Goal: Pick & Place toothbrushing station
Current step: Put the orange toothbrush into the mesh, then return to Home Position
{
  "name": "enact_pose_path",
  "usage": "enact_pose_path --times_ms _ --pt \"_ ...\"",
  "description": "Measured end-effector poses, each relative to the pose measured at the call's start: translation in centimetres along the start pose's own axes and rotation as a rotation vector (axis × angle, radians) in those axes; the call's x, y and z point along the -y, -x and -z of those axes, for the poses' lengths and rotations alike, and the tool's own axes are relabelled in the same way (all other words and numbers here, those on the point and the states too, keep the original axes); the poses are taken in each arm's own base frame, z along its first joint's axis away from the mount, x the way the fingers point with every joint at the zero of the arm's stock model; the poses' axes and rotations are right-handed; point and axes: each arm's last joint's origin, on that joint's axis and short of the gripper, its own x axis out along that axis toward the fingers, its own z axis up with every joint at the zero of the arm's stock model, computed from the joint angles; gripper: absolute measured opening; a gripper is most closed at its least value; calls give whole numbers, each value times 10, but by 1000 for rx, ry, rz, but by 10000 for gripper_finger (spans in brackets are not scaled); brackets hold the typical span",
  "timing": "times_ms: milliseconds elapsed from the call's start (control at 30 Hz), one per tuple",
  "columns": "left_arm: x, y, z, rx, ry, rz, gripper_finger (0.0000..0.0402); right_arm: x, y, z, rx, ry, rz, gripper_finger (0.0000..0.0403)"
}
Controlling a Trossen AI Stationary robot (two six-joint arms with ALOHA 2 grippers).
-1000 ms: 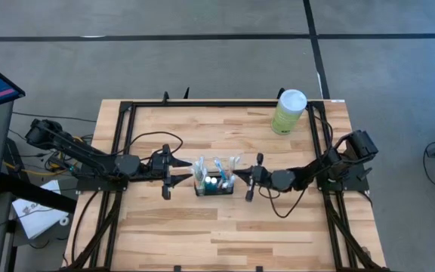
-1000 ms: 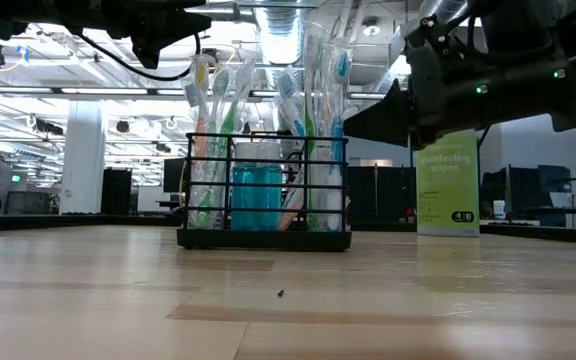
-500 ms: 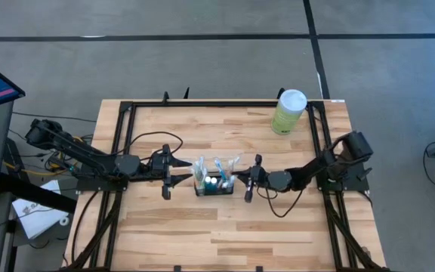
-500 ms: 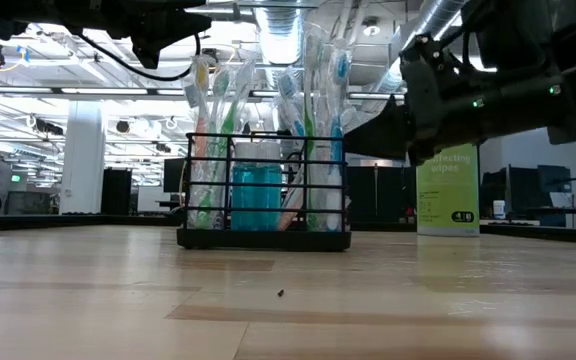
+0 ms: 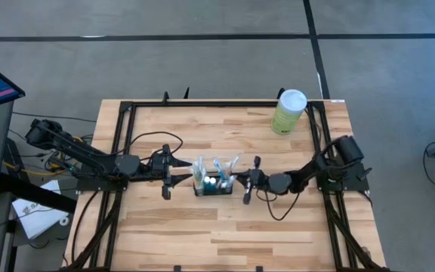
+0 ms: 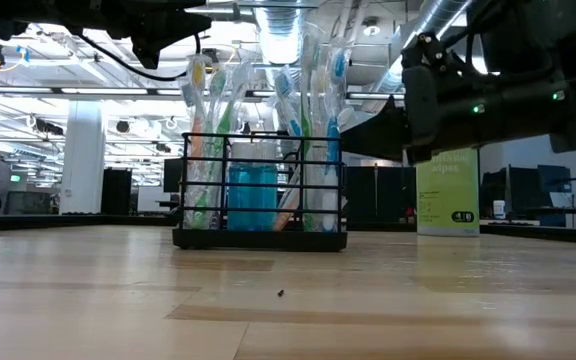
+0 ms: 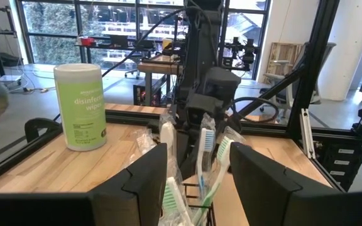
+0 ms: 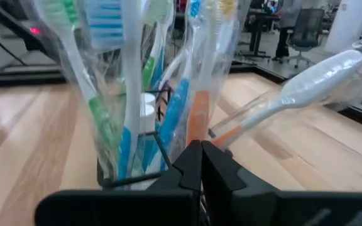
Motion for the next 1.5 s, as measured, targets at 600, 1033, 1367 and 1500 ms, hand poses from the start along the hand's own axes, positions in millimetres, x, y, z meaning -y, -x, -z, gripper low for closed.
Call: enact_pose_path --times_ms 600,1033,1367,1500 --pt "0 0 -1 3 -6 -2 167 3 17 -27 -77 83 109 2" --pt "-10 18 -13 20 -57 -87 167 27 52 -74 -132 131 221 1" --pt "-38 65 11 133 35 -152 167 49 82 -104 -121 126 229 1" --pt "-44 76 18 177 43 -154 167 59 90 -110 -120 117 243 1"
